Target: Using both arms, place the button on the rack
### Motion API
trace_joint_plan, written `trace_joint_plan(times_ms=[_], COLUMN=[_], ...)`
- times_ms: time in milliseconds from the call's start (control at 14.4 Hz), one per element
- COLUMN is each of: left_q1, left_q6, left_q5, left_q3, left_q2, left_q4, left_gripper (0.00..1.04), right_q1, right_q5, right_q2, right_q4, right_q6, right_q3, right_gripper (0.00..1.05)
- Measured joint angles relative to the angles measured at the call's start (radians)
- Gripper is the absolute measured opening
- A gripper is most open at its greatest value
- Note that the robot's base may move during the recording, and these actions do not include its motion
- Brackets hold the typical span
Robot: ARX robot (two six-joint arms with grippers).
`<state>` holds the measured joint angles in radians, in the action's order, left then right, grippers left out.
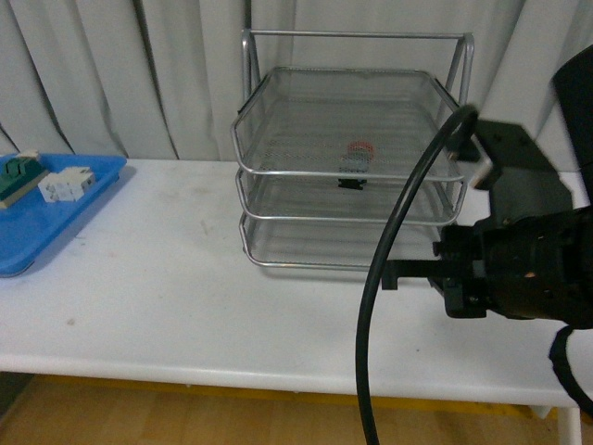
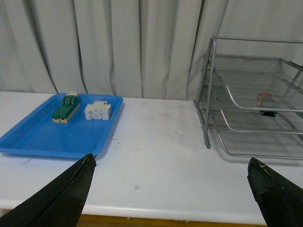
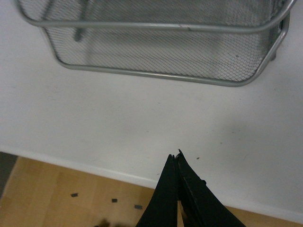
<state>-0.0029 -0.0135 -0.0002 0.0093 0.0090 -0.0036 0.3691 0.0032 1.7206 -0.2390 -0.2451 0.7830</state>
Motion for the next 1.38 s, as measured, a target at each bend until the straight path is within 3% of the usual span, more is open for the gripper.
trace_joint_plan(times_ms=[138, 277, 415, 623, 831, 1385], left_q1=[0.000, 0.000, 0.000, 0.000, 0.000, 0.000], left_q6=[0.000, 0.000, 0.000, 0.000, 0.000, 0.000], left_q5=[0.000, 0.000, 0.000, 0.000, 0.000, 0.000], left_q3=[0.000, 0.000, 0.000, 0.000, 0.000, 0.000], left_q2=[0.000, 0.000, 0.000, 0.000, 0.000, 0.000], left_q4=[0.000, 0.000, 0.000, 0.000, 0.000, 0.000], left_gripper=[0.98, 0.98, 0.98, 0.98, 0.98, 0.98], right_q1=[0.017, -0.047, -0.145, -0.218, -0.372, -0.369], right_q5=[-0.004, 0.059, 0.186, 0.158, 0.008, -0.003], right_q2=[-0.211, -0.554, -0.847, -0.975, -1.230, -1.417], right_q4=[-0.006, 0.060, -0.147, -0.061, 0.031, 0.031], right_q6=[-0.040, -0.062, 0.086, 0.171, 0.228, 0.238], right_q3=[-0.111, -0.206, -0.311, -0.371, -0.492, -0.689], right_gripper=[0.02, 0.02, 0.02, 0.02, 0.02, 0.02])
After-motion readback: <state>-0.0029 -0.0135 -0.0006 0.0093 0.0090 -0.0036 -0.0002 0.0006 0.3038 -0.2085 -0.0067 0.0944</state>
